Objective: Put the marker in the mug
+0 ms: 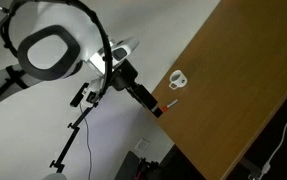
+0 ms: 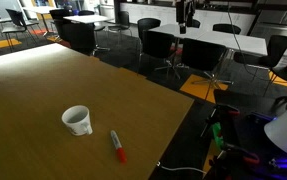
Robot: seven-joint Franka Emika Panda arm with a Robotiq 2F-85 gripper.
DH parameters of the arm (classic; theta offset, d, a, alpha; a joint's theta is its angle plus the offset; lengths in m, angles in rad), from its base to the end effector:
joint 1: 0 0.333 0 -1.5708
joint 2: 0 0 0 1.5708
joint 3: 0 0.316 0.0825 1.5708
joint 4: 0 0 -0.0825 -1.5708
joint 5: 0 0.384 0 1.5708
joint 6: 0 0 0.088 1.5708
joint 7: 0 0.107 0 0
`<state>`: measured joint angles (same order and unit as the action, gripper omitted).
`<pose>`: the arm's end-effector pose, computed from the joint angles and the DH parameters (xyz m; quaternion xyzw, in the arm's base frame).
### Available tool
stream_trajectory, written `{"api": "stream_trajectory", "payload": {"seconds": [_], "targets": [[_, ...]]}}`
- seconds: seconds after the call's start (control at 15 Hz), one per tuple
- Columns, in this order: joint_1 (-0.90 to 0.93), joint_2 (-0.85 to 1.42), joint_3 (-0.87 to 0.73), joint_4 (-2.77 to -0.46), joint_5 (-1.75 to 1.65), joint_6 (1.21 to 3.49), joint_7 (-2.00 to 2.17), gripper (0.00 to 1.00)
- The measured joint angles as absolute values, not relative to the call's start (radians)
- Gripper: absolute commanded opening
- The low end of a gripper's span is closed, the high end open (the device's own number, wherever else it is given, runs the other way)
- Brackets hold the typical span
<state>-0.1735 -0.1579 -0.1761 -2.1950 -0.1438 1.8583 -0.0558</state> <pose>0.4466 -0.1766 0.4374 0.9876 -0.1170 -0.0987 0.0340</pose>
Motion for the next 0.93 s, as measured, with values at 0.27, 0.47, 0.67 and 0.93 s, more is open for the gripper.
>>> {"api": "stream_trajectory", "payload": {"seconds": [0.27,0.47,0.67,0.93], "targets": [[-0.173,-0.158,-0.176,-2.195,-0.144,1.858,-0.056,1.0],[-0.173,-0.158,-0.176,-2.195,-0.144,1.859,-0.056,1.0],[-0.173,-0.157,-0.176,-2.195,-0.144,1.876,-0.073,1.0],[-0.17,-0.15,-0.176,-2.195,-0.144,1.92,-0.151,1.0]]}}
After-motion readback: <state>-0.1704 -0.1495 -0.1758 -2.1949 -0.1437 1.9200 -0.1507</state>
